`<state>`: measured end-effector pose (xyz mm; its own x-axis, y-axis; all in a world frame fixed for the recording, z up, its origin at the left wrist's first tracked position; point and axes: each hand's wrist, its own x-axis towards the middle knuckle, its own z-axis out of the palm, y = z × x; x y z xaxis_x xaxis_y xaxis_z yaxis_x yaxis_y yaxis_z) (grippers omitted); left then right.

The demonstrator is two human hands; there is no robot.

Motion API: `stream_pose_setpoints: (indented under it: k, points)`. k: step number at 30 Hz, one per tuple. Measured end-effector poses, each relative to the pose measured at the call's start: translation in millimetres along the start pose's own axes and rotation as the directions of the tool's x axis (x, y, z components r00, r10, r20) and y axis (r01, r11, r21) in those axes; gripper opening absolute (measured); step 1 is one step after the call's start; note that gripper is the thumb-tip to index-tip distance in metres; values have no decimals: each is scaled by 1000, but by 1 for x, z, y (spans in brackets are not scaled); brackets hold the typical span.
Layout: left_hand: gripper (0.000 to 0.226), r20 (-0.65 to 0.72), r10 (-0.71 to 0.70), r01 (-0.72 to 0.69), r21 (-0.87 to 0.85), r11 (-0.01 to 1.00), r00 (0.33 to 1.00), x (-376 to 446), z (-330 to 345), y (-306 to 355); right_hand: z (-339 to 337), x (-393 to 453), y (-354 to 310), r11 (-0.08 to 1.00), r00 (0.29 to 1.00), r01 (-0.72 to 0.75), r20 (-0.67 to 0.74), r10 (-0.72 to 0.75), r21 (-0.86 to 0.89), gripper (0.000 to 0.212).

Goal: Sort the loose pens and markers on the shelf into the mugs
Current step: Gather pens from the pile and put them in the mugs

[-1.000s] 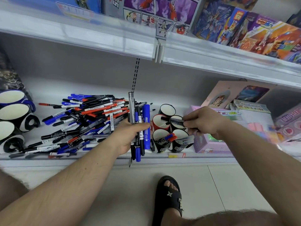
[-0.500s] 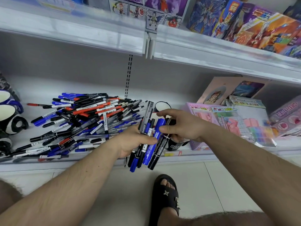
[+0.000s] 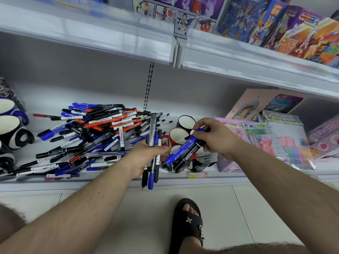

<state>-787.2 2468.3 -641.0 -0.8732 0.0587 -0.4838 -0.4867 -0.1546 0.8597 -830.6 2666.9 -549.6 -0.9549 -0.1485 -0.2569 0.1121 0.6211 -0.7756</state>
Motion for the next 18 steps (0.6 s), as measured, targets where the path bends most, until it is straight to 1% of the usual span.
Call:
stream_pose_setpoints:
  k: [3,5,8,11,12,13,15,18]
  points:
    - [21,-47,-7,4,-68,998,999,0,-4,0,-2,8,5,999,996,-7,-93,11,51,12]
    - [24,-79,3,-9,-75,997,997,-1,-8,1,-1,13,5,998,993,-11,-116,19,66,11]
    - [29,-88,5,-12,-86,996,996,-6,-15,3,5,20,1,996,992,-26,-118,36,80,7]
    - [15,-105,0,-15,-140,990,994,-12,-20,5,10,29,-3,995,991,-13,-128,25,97,7]
    - [12,-107,4,-19,-144,989,994,-14,-21,6,11,32,-4,995,988,7,-155,9,97,10]
    - [13,-104,7,-22,-148,989,995,-16,-20,7,11,37,-5,996,981,24,-192,-7,91,12]
    - [19,-110,15,-31,-147,989,994,-18,-18,9,9,48,-6,996,959,35,-283,-11,82,14]
    - [26,-110,38,-55,-154,987,993,-18,-13,16,3,66,-2,996,918,25,-396,9,81,10]
